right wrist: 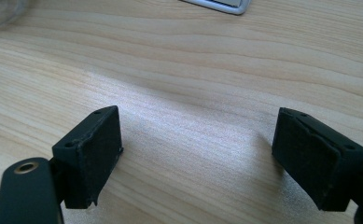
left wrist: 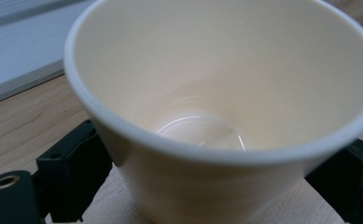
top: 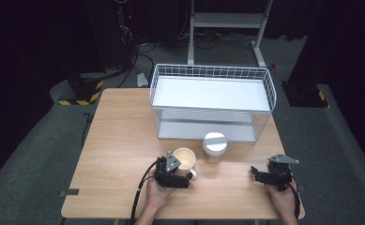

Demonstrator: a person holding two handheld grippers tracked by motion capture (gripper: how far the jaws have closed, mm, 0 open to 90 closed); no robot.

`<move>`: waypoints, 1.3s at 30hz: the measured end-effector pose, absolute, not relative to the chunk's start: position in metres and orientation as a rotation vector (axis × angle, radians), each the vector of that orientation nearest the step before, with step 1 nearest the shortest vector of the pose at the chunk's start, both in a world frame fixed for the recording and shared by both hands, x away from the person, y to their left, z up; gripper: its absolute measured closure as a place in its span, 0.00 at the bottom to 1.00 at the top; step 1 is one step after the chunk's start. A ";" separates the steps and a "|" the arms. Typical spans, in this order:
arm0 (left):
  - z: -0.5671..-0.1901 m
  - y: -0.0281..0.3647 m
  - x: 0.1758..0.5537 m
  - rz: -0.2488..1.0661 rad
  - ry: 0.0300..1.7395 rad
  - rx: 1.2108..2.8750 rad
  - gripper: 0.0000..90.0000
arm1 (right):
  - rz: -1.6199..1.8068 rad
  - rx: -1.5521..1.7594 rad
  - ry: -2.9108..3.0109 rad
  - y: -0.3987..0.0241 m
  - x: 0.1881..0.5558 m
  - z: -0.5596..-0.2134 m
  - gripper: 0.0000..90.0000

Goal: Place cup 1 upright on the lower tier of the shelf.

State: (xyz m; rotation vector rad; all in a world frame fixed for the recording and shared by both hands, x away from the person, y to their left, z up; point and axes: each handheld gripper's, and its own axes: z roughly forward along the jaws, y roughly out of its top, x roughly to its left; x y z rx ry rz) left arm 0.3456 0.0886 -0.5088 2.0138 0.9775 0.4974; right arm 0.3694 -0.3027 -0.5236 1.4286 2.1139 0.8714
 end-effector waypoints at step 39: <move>-0.486 0.091 0.417 0.622 1.074 1.920 0.10 | 0.866 1.427 2.117 -0.303 0.370 -0.523 0.18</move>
